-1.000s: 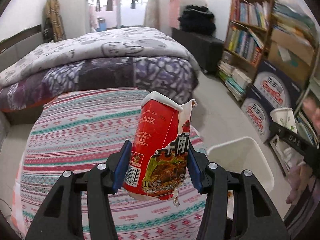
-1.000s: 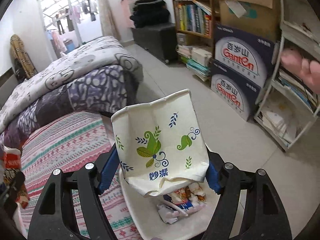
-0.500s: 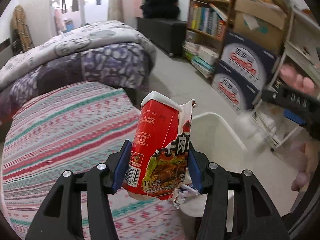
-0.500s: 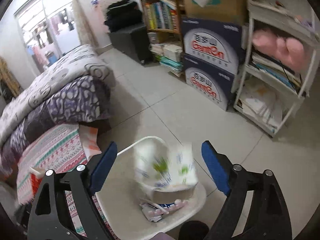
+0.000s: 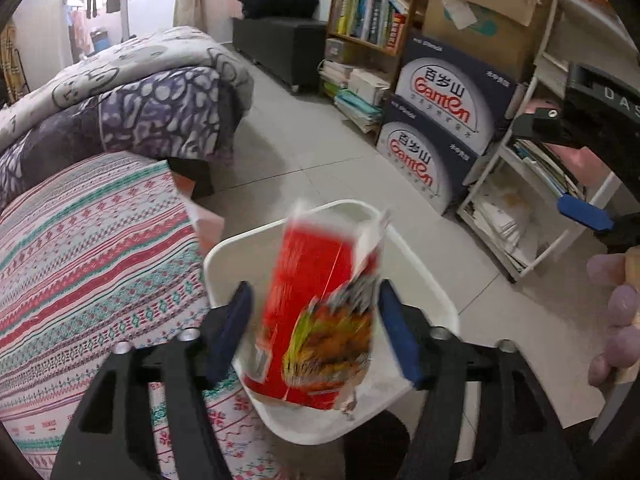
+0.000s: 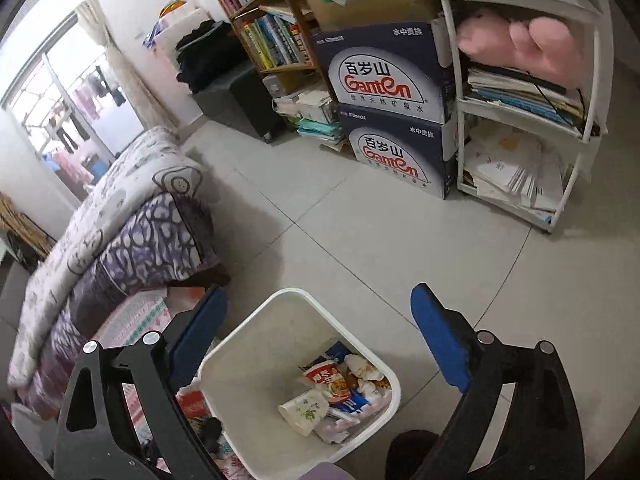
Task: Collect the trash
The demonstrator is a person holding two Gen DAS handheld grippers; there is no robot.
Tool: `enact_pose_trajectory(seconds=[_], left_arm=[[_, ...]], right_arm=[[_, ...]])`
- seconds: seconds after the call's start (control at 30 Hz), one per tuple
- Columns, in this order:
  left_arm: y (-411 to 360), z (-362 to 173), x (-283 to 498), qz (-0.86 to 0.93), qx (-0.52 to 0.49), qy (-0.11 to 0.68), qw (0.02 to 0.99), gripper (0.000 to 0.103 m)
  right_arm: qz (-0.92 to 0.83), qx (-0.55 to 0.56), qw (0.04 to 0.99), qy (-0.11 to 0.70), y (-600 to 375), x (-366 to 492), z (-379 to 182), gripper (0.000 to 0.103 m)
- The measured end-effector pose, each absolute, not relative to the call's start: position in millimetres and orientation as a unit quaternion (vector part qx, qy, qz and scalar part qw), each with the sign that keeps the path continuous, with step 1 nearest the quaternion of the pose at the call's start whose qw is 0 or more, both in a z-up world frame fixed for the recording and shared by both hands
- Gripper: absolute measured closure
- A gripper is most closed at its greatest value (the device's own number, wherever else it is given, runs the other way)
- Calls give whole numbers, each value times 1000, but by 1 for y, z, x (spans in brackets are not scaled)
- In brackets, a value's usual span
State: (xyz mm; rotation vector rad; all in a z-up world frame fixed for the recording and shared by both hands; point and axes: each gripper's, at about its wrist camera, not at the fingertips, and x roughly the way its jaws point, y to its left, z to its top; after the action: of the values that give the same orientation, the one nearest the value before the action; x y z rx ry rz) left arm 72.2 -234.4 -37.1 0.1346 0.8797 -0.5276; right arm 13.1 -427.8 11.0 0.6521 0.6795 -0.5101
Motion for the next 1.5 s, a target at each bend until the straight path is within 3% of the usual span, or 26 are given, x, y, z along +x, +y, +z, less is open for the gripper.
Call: enact_pose_trajectory(seconds=[0.43, 0.67, 0.83, 1.5], left_arm=[[-180, 3, 44, -176, 62, 351, 918, 7], [-124, 28, 19, -120, 24, 311, 942, 7], [-91, 29, 4, -113, -1, 323, 940, 7], [-36, -11, -6, -57, 4, 315, 948, 7]], right_arm=[[-278, 224, 904, 236, -392, -15, 55, 7], [-263, 159, 909, 282, -336, -34, 43, 7], [-242, 170, 905, 305, -301, -52, 19, 7], [-216, 57, 935, 276, -221, -55, -15, 7]])
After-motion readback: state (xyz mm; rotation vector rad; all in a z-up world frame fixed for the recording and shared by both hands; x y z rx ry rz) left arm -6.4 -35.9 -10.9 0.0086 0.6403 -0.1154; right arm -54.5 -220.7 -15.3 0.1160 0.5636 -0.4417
